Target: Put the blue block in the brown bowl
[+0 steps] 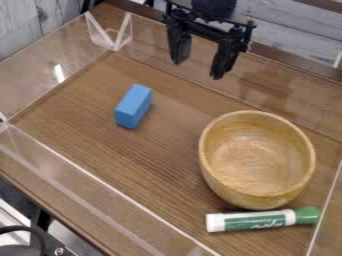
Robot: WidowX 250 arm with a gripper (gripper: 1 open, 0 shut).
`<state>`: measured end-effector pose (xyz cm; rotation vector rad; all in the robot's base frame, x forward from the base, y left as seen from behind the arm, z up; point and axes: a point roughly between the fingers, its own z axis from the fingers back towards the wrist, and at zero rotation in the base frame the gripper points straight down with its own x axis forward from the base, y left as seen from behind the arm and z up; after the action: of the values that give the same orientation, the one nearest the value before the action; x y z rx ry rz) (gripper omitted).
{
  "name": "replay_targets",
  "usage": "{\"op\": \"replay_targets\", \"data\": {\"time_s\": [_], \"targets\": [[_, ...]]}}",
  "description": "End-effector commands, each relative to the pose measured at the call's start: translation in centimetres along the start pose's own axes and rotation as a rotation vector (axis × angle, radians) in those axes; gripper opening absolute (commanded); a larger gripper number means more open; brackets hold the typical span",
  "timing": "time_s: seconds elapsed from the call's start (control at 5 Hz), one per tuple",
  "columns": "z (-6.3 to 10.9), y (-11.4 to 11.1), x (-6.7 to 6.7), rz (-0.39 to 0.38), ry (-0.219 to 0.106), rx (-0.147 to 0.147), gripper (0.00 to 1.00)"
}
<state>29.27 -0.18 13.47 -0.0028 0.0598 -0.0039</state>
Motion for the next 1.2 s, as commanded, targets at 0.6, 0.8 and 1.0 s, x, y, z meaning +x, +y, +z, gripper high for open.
{"op": "replay_targets", "data": {"time_s": [0.6, 0.8, 1.0], "targets": [[-1.7, 6.1, -2.1, 0.119, -0.118, 0.008, 1.00], [-2.2, 7.3, -2.4, 0.142, -0.141, 0.010, 1.00], [-2.8, 7.5, -2.5, 0.148, -0.133, 0.010, 1.00]]}}
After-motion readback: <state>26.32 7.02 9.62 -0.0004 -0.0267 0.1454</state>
